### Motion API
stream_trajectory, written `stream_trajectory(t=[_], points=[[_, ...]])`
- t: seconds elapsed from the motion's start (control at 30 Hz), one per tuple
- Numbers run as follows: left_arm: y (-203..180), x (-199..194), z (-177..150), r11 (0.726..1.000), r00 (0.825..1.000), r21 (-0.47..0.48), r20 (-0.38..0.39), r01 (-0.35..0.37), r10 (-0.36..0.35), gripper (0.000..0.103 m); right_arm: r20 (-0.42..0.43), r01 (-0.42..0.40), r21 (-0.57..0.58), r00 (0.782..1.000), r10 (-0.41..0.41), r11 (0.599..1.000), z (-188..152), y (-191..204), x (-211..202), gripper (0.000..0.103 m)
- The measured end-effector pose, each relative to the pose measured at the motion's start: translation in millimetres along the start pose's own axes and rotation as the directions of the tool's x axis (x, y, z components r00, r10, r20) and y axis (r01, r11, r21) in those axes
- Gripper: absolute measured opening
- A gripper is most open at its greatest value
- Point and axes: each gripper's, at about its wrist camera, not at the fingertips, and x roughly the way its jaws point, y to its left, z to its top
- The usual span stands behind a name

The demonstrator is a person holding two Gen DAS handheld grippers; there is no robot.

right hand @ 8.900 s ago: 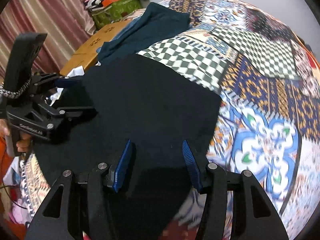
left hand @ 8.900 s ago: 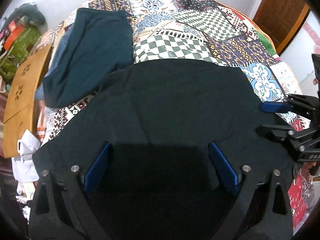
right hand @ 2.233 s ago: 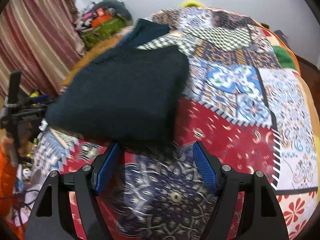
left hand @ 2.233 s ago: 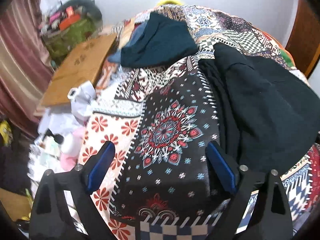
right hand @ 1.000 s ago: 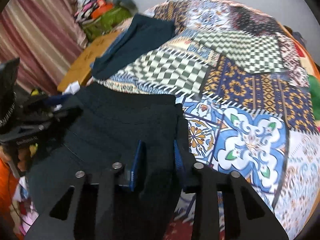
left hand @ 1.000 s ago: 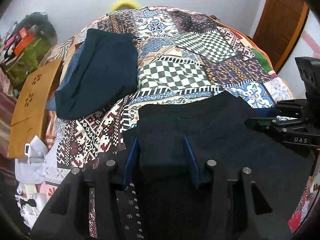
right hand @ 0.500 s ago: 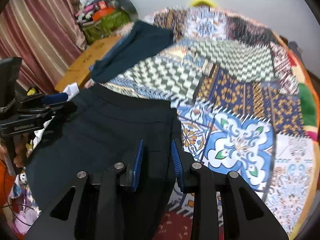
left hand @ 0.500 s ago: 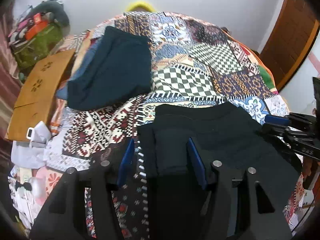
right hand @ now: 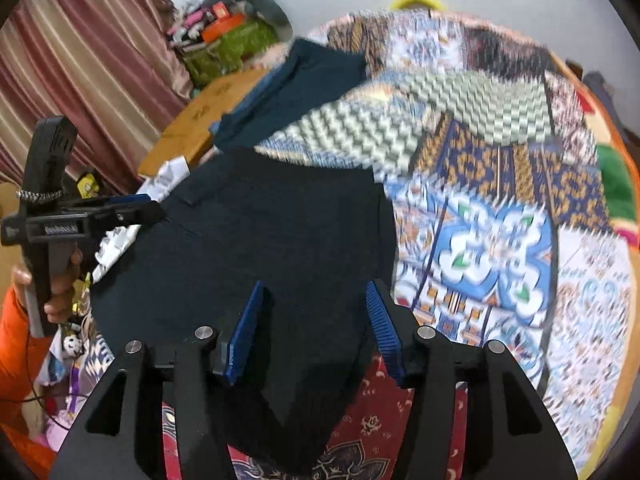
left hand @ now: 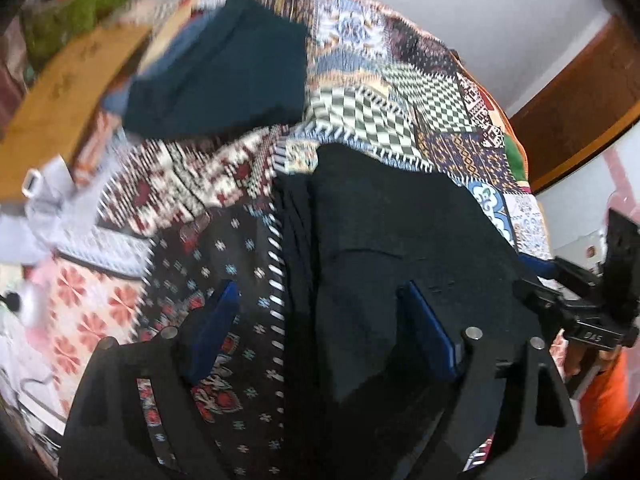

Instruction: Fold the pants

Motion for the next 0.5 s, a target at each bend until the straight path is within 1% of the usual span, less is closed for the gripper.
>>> stream_trajectory(t=[0.07, 0.1, 0.17, 0.23, 0.3, 0.33, 0.43, 0.5], points=[[0.5, 5.5, 1.6, 0.999, 0.999, -0.014, -0.032, 0.030, -0.031, 0.085, -0.011, -0.026, 0.049, 1.000, 0.027, 0.998, -1.4, -9.4, 4.3, 0.063], [-0.7, 9.1, 3.6, 0.999, 0.997, -0.012, -0.051, 0.051, -0.052, 0.085, -0.026, -0.051, 0.082, 0.998, 0.054, 0.995, 0.0, -15.9, 8.7, 0.066], [-3.4, 18.7, 7.7, 0.995, 0.991, -0.005, -0.098, 0.096, -0.096, 0.084, -0.058, -0.105, 0.125, 0.992, 0.112, 0.987, 2.7, -25.7, 17.9, 0.068], [-5.5, 31.4, 10.5, 0.993, 0.983, -0.019, -0.142, 0.119, -0.120, 0.083, -0.090, -0.155, 0.166, 0.981, 0.172, 0.974, 5.3, -34.5, 26.8, 0.068], [-10.0, 36.8, 13.1, 0.992, 0.981, -0.010, -0.150, 0.125, -0.125, 0.083, -0.101, -0.210, 0.213, 0.967, 0.235, 0.954, 7.8, -42.4, 36.3, 0.068], [-12.0, 37.5, 14.3, 0.992, 0.980, -0.001, -0.151, 0.127, -0.126, 0.078, -0.105, -0.224, 0.228, 0.962, 0.253, 0.948, 9.0, -44.4, 39.7, 0.068], [-16.5, 37.0, 18.2, 0.991, 0.980, 0.007, -0.149, 0.131, -0.128, 0.071, -0.111, -0.257, 0.254, 0.950, 0.292, 0.932, 13.6, -47.7, 48.8, 0.066], [-16.7, 35.1, 20.0, 0.991, 0.982, 0.008, -0.140, 0.130, -0.128, 0.064, -0.112, -0.271, 0.250, 0.945, 0.306, 0.929, 16.9, -45.9, 54.4, 0.054]])
